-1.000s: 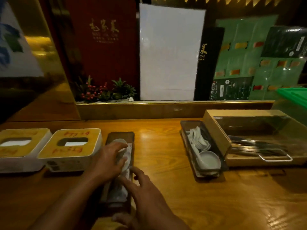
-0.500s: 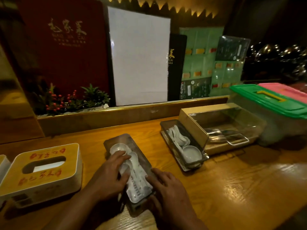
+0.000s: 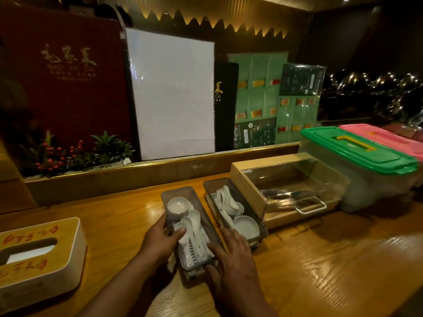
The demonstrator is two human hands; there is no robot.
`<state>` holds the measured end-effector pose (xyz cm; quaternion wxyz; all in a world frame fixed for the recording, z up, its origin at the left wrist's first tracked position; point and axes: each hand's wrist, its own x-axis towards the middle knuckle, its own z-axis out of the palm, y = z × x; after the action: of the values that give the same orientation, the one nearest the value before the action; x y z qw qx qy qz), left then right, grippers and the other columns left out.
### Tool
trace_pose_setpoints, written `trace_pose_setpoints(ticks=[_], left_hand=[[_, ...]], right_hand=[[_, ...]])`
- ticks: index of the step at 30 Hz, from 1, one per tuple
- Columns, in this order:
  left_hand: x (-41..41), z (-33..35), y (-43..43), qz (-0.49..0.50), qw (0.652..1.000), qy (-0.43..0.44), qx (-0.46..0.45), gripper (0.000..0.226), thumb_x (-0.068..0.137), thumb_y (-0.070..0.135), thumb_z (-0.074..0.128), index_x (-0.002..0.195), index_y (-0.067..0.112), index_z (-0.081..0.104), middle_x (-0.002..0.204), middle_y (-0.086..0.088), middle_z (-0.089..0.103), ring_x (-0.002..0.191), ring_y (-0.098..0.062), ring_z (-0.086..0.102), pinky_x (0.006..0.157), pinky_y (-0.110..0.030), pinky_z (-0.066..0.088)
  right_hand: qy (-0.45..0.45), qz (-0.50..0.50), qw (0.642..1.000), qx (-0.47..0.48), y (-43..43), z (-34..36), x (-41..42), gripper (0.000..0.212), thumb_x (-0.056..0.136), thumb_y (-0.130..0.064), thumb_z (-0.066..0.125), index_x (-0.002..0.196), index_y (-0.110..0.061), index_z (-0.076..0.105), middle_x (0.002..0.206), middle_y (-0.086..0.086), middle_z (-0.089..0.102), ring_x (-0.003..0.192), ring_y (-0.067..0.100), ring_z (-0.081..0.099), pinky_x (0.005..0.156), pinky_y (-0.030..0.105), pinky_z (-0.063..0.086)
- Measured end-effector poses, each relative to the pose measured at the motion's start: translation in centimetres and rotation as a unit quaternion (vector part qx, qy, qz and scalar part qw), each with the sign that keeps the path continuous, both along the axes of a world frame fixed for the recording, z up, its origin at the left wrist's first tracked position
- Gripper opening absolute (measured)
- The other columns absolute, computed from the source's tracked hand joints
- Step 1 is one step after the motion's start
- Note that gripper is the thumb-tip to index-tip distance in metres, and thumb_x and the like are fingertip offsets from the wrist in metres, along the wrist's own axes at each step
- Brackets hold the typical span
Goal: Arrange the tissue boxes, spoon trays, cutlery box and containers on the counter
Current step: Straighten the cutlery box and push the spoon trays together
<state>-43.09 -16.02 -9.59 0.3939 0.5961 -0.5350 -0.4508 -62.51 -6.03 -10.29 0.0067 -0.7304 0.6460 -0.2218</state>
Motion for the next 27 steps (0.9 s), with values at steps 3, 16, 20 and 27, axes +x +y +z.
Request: trace_pose_setpoints(ticks=[3,16,20,27], left_hand=[[-0.6,0.2,-0.7,-0.002,0.999,0.038,0.023,0.054,0.085,0.020,0.077,0.130,0.042,0.057,0.124,0.009,0.069,0.114,-0.020,0.066,0.094,-0.052,0.055],[-2.6,-0.3,-1.9,0.017,0.986,0.155,0.059,0.051,0.087,0.011,0.071,0.109,0.057,0.066,0.122,0.007,0.071,0.110,-0.029,0.069,0.089,-0.056,0.056],[-3.0,-0.3,-1.9,0.024,0.984,0.168,0.059,0.052,0.088,0.011,0.071,0.115,0.055,0.065,0.126,0.005,0.069,0.109,-0.030,0.069,0.087,-0.056,0.057],[-3.5,1.0,-1.7,0.027,0.989,0.141,0.044,0.057,0.091,0.005,0.067,0.138,0.035,0.054,0.125,0.003,0.064,0.106,-0.024,0.067,0.087,-0.051,0.058]], right_hand=[[-0.008,0.003,1.000,-0.006,-0.5,-0.3,-0.4,0.055,0.084,-0.053,0.060,0.137,-0.042,0.047,0.159,-0.004,0.029,0.148,0.020,0.017,0.119,0.048,0.018],[-0.001,0.029,0.999,-0.026,-1.9,-1.7,-2.0,0.055,0.071,-0.050,0.070,0.123,-0.034,0.065,0.141,-0.006,0.056,0.133,0.020,0.047,0.110,0.041,0.036],[0.005,0.031,0.999,-0.019,-2.1,-1.5,-2.2,0.060,0.066,-0.046,0.083,0.122,-0.033,0.066,0.138,-0.005,0.059,0.130,0.019,0.051,0.104,0.041,0.040],[0.033,0.017,0.999,-0.013,-2.4,-0.9,-2.2,0.067,0.054,-0.049,0.090,0.116,-0.033,0.070,0.130,-0.005,0.065,0.121,0.017,0.059,0.097,0.039,0.046]])
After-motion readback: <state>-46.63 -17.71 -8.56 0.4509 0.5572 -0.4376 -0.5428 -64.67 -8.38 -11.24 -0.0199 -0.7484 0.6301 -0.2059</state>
